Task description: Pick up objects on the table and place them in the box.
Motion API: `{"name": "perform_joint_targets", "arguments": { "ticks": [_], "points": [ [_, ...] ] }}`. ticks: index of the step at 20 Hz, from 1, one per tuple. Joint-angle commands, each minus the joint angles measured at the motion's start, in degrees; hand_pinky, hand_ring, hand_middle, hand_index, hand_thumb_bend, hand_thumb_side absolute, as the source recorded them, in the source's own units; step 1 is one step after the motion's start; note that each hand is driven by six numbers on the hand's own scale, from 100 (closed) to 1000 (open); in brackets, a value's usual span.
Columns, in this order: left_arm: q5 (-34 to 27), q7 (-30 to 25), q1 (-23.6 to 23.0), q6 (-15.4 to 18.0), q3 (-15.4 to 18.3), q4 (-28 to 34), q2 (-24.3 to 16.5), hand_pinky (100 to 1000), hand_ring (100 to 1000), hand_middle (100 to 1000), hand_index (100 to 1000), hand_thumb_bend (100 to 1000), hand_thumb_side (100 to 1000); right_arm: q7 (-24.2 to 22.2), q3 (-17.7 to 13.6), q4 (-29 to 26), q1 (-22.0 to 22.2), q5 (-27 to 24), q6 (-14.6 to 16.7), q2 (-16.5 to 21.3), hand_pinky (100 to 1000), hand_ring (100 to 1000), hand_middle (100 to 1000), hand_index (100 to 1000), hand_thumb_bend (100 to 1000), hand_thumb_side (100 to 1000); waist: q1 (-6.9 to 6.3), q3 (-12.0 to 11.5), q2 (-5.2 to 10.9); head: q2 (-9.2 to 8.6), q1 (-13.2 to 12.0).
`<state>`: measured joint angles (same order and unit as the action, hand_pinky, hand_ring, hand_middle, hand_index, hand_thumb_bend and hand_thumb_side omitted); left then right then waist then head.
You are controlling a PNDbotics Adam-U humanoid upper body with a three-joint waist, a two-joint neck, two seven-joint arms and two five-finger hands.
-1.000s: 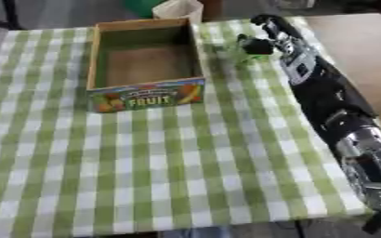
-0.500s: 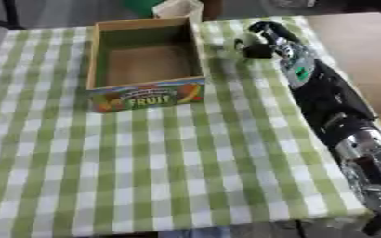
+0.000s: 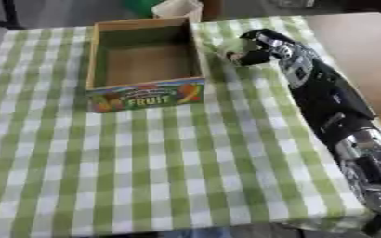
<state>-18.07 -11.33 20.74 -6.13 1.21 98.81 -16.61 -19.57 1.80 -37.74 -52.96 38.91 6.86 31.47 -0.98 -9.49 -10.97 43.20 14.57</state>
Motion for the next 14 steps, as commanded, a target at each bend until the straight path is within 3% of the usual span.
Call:
{"name": "perform_joint_targets", "arguments": {
  "ticks": [1,4,10,14],
  "points": [
    [0.0,-0.2,0.8,0.0,0.2,1.1,-0.5,593,781,737,736,131,160,-0.3,-0.1,-1.2,-0.8,2.0,-0.1,0.9,753,831,827,883,226,318,-0.08,0.0,0.76,-0.29,0.2],
    [0.0,-0.2,0.8,0.0,0.2,1.1,-0.5,593,781,737,736,131,161,1.2,-0.1,-1.6,-0.5,3.0,-0.5,1.3,701,784,784,855,197,111,-0.05,0.0,0.74,-0.28,0.2],
    [0.0,-0.1,0.8,-0.1,0.3,1.1,-0.3,593,782,737,736,132,163,5.9,-0.2,-2.1,-0.1,3.6,-1.3,1.6,531,616,623,733,100,122,0.04,0.0,0.71,-0.18,0.3],
    [-0.1,-0.1,0.8,-0.1,0.3,1.1,-0.3,593,783,737,736,129,164,9.3,-0.2,-2.3,-0.1,3.8,-1.7,1.7,321,428,409,493,100,133,0.04,0.0,0.75,-0.17,0.3]
  ]
}}
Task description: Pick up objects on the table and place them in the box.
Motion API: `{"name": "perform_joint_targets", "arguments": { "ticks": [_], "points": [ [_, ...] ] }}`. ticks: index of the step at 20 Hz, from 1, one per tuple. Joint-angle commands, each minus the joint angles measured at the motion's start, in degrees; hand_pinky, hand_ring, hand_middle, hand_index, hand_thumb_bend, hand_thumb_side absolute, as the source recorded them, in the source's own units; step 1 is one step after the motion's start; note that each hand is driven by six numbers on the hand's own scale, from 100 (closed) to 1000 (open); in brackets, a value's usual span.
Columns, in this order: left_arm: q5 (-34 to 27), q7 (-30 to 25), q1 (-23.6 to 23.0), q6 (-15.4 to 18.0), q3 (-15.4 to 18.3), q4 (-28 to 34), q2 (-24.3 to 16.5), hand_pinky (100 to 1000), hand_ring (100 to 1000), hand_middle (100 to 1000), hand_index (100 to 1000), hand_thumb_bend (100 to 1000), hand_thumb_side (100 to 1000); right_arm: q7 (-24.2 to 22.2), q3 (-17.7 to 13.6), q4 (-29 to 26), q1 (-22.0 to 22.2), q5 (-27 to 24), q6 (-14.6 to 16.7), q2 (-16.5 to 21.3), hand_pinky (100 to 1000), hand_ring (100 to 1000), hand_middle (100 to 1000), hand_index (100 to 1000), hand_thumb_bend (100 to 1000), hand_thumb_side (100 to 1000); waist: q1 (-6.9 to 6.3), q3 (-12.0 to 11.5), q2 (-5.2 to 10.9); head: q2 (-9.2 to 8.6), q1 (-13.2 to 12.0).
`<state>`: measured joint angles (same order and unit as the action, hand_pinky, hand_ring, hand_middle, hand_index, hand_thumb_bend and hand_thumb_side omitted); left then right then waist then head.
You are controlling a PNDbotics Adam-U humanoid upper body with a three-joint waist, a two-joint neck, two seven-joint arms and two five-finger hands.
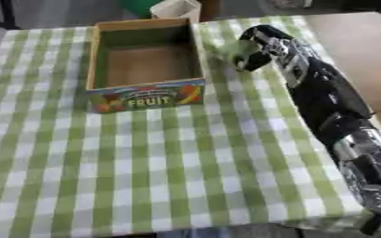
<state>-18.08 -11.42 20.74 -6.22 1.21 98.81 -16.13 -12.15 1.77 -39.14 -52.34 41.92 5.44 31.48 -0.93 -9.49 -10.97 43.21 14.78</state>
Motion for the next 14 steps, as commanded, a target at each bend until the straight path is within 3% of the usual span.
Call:
{"name": "perform_joint_targets", "arguments": {
  "ticks": [1,5,9,14],
  "points": [
    [-0.1,0.0,0.7,-0.1,0.3,1.1,-0.8,593,783,737,736,132,163,2.7,-0.2,-1.0,-0.7,0.6,-0.4,1.7,274,385,364,449,100,104,-0.01,0.0,0.76,-0.19,0.1],
    [-0.2,0.0,0.7,-0.1,0.3,1.1,-0.7,594,784,737,736,131,163,6.8,-0.4,-1.6,-0.7,-0.5,-0.9,1.8,143,270,250,330,100,100,0.0,0.0,0.77,-0.14,0.1],
    [-0.2,0.0,0.8,-0.1,0.4,1.1,-0.7,594,785,737,736,132,163,10.7,-0.2,-3.5,-0.8,-2.4,-0.8,2.2,119,252,227,311,100,100,0.07,0.1,0.76,-0.15,0.1],
    [-0.3,0.1,0.8,-0.2,0.4,1.2,-0.7,594,785,737,736,132,163,12.4,0.3,-7.7,-1.3,-5.2,0.1,2.7,113,247,219,304,100,100,0.16,0.1,0.8,-0.15,0.2]
  ]
}}
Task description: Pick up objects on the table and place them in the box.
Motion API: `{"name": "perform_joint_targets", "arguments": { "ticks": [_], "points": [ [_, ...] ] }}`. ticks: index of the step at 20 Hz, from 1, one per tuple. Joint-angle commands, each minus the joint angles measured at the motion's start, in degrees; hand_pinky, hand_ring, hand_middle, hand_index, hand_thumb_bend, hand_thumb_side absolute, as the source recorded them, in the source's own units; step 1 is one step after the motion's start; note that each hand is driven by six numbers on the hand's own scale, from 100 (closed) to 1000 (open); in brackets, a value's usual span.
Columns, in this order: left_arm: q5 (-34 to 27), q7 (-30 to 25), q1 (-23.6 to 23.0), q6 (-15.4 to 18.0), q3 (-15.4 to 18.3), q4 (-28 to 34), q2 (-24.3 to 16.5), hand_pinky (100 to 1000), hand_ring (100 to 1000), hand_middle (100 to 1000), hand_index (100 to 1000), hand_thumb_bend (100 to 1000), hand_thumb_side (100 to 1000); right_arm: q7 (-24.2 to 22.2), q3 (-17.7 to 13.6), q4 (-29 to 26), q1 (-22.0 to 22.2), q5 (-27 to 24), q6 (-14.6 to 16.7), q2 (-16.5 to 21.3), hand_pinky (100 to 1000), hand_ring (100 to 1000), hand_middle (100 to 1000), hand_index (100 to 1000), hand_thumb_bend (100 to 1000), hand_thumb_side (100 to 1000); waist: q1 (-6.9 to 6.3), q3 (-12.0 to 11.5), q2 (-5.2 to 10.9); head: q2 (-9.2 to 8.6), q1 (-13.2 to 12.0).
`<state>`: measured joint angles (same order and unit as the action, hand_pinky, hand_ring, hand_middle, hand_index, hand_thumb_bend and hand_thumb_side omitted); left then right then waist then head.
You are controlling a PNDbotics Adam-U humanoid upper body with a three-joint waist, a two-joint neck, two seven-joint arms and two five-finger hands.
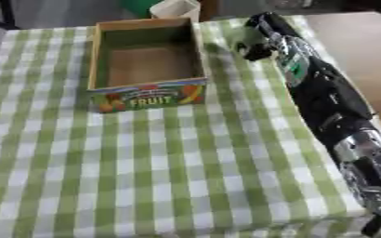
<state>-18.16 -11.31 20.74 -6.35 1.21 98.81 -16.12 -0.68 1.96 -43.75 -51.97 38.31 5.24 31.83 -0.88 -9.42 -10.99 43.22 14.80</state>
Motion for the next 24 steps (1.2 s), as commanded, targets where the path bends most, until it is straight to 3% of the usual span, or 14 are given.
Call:
{"name": "perform_joint_targets", "arguments": {
  "ticks": [1,7,13,24],
  "points": [
    [-0.2,0.0,0.8,0.0,0.4,1.2,-0.7,594,785,737,736,132,163,0.9,0.3,-3.8,-1.7,-2.2,0.4,2.4,113,247,218,303,100,100,0.13,0.0,0.83,-0.15,0.2],
    [-0.2,0.0,0.8,-0.1,0.3,1.2,-0.7,594,786,737,736,132,161,1.3,1.4,-8.4,-2.8,-5.6,1.1,2.0,110,245,214,300,100,100,0.21,-0.2,1.01,-0.22,0.3],
    [-0.3,-0.2,0.7,-0.1,0.1,1.2,-0.5,594,787,737,735,134,160,-1.6,4.2,-11.2,-4.7,-6.1,2.4,-0.4,114,249,218,304,100,100,0.15,-0.7,1.27,-0.36,0.9],
    [-0.5,-0.9,1.2,-0.2,-0.6,1.3,0.2,594,788,737,735,134,155,-5.9,6.4,-5.6,-6.4,-1.7,4.1,-8.5,146,277,245,334,100,107,-0.35,-3.1,1.41,-1.17,3.6]
  ]
}}
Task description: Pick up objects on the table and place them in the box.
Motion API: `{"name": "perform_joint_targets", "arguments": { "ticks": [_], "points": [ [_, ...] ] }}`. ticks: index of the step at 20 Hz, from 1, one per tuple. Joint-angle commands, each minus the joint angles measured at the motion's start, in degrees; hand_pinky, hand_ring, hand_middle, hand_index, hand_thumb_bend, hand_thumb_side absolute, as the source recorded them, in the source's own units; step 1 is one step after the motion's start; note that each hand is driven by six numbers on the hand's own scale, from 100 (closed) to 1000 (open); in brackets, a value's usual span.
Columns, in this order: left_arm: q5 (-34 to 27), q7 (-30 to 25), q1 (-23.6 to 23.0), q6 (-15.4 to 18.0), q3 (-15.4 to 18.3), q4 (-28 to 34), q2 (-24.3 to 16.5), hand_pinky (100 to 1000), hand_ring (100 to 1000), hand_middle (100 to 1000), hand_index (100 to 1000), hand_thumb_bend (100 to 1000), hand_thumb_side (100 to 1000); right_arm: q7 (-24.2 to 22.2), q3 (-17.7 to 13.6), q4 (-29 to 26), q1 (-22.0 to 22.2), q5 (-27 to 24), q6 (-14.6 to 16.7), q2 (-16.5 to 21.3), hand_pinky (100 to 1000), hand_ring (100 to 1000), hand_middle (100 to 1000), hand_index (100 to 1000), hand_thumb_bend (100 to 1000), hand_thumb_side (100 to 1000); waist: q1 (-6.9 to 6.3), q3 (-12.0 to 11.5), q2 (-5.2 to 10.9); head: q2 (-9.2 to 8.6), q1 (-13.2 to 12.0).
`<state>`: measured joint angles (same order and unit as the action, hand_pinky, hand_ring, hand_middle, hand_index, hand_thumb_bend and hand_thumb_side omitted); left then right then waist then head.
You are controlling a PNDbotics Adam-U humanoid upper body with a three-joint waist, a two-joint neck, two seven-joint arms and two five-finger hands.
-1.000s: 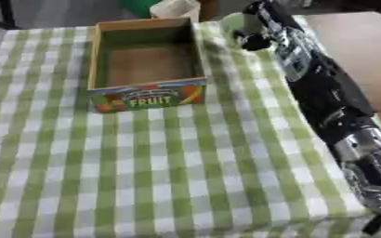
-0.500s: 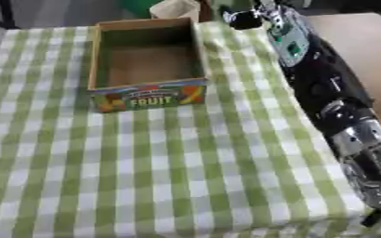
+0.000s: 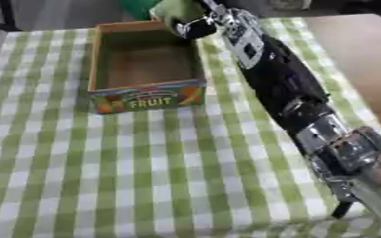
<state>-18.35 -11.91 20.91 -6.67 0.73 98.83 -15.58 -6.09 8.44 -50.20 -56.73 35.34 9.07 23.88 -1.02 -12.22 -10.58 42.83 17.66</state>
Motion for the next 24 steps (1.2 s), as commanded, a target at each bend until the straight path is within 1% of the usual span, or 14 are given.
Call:
{"name": "perform_joint_targets", "arguments": {
  "ticks": [1,3,5,6,7,8,9,10,12,13,14,19,22,24],
  "points": [
    [-0.3,-0.3,1.1,0.1,-0.2,1.3,-0.3,595,788,737,735,134,155,-0.6,-0.1,1.5,-1.6,1.6,0.3,-1.2,152,282,249,340,100,109,-0.25,-0.6,0.91,-0.9,1.0],
    [-0.4,-0.4,1.3,0.1,-0.3,1.3,-0.1,595,787,737,735,134,156,-0.5,-0.1,2.8,-1.6,2.3,0.5,-2.3,181,307,271,364,100,105,-0.34,-1.1,0.78,-1.05,1.4],
    [-0.4,-0.4,1.3,0.1,-0.3,1.3,0.0,595,787,737,735,136,156,-0.2,0.0,3.4,-1.6,2.8,0.6,-3.0,346,455,418,529,100,100,-0.43,-1.5,0.73,-1.15,1.5],
    [-0.4,-0.4,1.3,0.1,-0.3,1.3,0.1,595,787,737,735,137,156,-0.2,0.2,3.4,-1.5,3.1,0.9,-3.2,419,551,516,649,100,100,-0.44,-1.5,0.72,-1.18,1.5],
    [-0.4,-0.4,1.3,0.1,-0.3,1.3,0.1,595,787,737,735,137,156,-0.3,0.4,3.3,-1.5,3.5,1.2,-3.3,435,572,536,669,100,100,-0.46,-1.6,0.71,-1.21,1.5],
    [-0.4,-0.4,1.3,0.1,-0.2,1.3,0.1,595,787,737,735,137,157,-0.5,0.6,3.2,-1.5,4.0,1.6,-3.3,576,725,694,790,100,100,-0.46,-1.6,0.7,-1.24,1.5],
    [-0.4,-0.4,1.2,0.0,-0.2,1.3,0.1,595,787,737,735,138,157,-0.9,0.7,3.0,-1.5,4.5,1.8,-3.3,635,775,741,818,100,111,-0.45,-1.5,0.7,-1.25,1.6],
    [-0.4,-0.4,1.2,0.0,-0.2,1.3,0.1,595,787,737,735,139,157,-1.2,0.8,2.7,-1.4,5.0,2.0,-3.3,731,846,810,873,142,270,-0.43,-1.5,0.69,-1.28,1.6],
    [-0.4,-0.3,1.2,0.0,-0.2,1.3,0.1,595,787,737,735,139,158,-1.8,0.8,1.9,-1.5,5.7,2.2,-3.0,829,917,871,912,218,386,-0.37,-1.4,0.66,-1.35,1.6],
    [-0.4,-0.3,1.2,0.0,-0.2,1.3,0.1,595,787,737,735,140,158,-1.9,0.8,1.4,-1.5,5.8,2.3,-2.9,847,929,882,919,232,405,-0.34,-1.3,0.64,-1.39,1.5],
    [-0.4,-0.3,1.2,0.0,-0.1,1.3,0.1,595,787,737,735,140,159,-2.0,0.8,0.9,-1.5,5.9,2.3,-2.7,884,952,913,936,259,479,-0.32,-1.2,0.63,-1.44,1.5],
    [-0.4,-0.1,1.1,0.1,0.1,1.3,0.0,595,787,737,735,142,158,-2.4,1.0,-2.0,-1.3,5.3,2.2,-1.5,904,960,942,950,306,488,-0.38,-0.6,0.58,-1.64,0.9],
    [-0.4,0.0,1.1,0.1,0.2,1.3,0.0,595,787,737,735,142,158,-2.3,1.3,-4.3,-1.0,3.6,2.1,-0.4,892,953,932,941,261,453,-0.44,-0.1,0.49,-1.8,0.7],
    [-0.3,0.1,1.0,0.2,0.3,1.3,-0.1,595,787,737,734,143,159,-1.1,1.4,-6.6,-0.5,0.9,2.3,0.8,842,917,881,911,200,350,-0.46,0.3,0.42,-1.95,0.2]
  ]
}}
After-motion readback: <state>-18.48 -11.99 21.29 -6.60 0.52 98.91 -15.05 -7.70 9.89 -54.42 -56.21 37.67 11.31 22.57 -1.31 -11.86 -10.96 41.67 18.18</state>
